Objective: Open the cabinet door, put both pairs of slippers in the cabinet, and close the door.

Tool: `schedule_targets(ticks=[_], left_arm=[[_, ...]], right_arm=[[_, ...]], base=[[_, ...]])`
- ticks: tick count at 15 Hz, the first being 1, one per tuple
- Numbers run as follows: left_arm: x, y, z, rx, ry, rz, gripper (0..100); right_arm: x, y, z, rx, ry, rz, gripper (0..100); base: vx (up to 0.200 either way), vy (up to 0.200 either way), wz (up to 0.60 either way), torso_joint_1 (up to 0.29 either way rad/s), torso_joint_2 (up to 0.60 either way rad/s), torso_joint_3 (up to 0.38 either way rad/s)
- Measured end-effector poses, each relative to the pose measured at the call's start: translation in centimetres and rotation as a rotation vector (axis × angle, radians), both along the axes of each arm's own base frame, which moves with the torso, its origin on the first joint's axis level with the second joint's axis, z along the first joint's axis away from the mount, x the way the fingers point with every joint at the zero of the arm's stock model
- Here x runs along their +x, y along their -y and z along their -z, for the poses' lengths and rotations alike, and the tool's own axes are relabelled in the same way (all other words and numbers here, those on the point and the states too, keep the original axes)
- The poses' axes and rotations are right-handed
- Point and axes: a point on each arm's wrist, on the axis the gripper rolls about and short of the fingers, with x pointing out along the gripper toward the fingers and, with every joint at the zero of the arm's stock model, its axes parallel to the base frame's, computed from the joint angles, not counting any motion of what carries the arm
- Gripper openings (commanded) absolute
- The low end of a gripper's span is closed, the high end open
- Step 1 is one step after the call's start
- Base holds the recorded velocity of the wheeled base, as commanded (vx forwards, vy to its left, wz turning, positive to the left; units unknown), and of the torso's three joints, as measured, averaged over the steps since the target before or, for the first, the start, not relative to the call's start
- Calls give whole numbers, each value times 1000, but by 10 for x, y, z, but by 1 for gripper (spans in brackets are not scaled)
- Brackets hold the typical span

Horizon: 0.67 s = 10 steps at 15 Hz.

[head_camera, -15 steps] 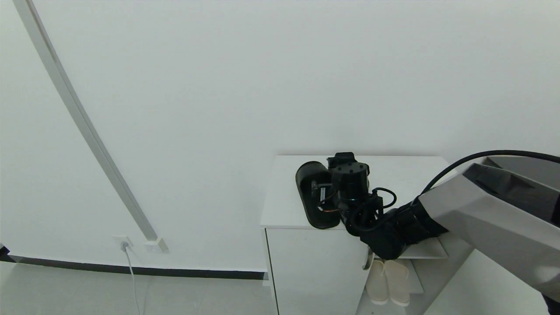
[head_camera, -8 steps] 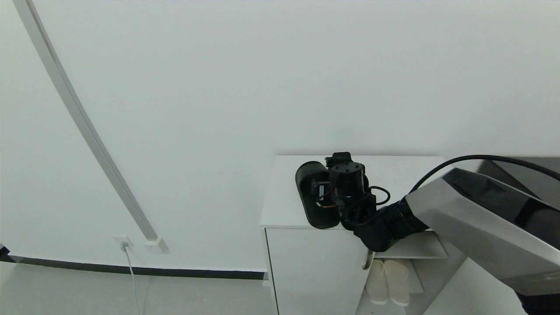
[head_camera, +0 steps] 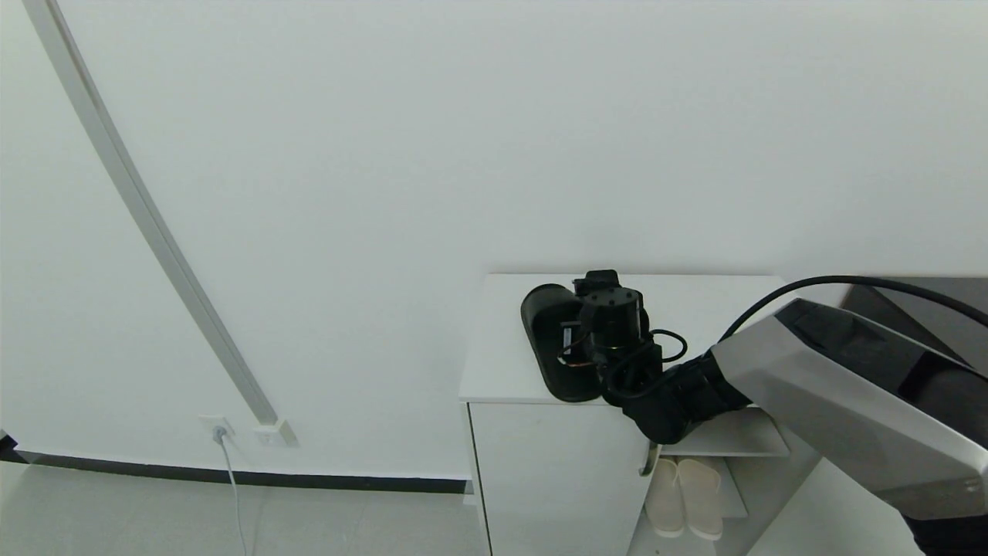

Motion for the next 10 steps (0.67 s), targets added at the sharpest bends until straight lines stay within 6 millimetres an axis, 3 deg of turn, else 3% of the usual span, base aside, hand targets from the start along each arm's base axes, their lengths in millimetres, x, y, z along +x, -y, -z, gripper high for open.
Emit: schedule_targets(ticks=[6,10], left_arm=[[0,0,0,0,0,0,0],[0,0,0,0,0,0,0]], right_arm=[[-8,5,-9,6,2,-11,0],[-42,27,-36,34,10,-135,0]], base=[[0,0,0,0,0,0],[0,0,0,0,0,0]])
